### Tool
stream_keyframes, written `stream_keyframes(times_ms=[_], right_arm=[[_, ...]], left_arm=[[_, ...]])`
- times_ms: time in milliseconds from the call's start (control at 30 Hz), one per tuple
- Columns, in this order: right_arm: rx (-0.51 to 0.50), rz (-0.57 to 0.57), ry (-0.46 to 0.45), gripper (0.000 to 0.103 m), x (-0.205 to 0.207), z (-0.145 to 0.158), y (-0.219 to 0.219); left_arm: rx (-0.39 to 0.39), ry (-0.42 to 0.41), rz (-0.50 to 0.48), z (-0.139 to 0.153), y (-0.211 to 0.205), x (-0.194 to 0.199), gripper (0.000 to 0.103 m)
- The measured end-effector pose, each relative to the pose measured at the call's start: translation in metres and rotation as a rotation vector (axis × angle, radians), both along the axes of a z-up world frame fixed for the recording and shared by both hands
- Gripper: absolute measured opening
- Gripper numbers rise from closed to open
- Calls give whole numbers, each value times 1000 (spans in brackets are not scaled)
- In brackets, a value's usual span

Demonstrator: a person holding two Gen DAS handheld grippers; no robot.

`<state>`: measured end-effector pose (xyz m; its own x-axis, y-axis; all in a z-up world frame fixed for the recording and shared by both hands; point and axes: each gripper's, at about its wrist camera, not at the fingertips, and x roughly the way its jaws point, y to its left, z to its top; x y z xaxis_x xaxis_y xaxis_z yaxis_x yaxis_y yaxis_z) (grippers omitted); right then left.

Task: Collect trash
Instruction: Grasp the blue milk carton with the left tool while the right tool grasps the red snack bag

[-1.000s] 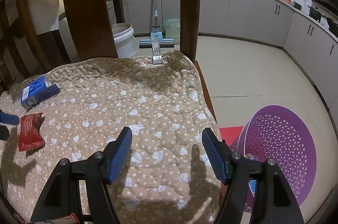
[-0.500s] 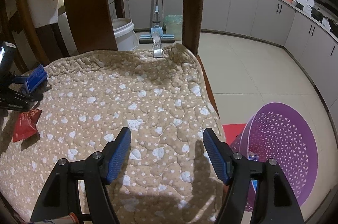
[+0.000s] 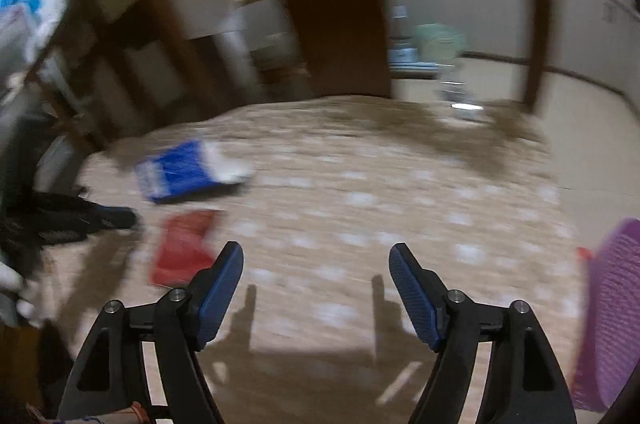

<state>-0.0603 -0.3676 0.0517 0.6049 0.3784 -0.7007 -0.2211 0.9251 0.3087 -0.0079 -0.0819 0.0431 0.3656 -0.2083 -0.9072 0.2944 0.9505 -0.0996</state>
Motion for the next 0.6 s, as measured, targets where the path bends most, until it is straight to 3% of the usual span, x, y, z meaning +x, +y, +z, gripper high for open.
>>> stream_keyframes(times_ms=[33, 100, 167, 233, 267, 333, 367, 467, 600], right_arm=[[20, 41, 4, 87, 6, 2, 15], [43, 127, 21, 91, 19, 3, 42], [14, 170, 35, 91, 34, -4, 74], [-9, 206, 71, 90, 42, -16, 94], [-29, 225, 109, 86, 45, -27, 105], [-76, 200, 102, 55, 41, -35, 108], [-69, 189, 91, 48, 37, -34, 105], [40, 153, 135, 45, 32, -32, 80], [57, 87, 144, 45, 13, -32, 45]], left_arm=[[14, -17, 12, 3, 5, -2, 37], [29, -51, 37, 8, 14, -7, 56], [39, -89, 32, 15, 15, -6, 60], [57, -127, 12, 21, 6, -2, 71], [60, -140, -1, 21, -1, 1, 73], [75, -167, -43, 21, -13, 4, 76], [85, -175, -63, 19, -21, 8, 76], [118, -202, -147, 13, -44, 18, 79], [198, -186, -241, -10, -77, 38, 84]])
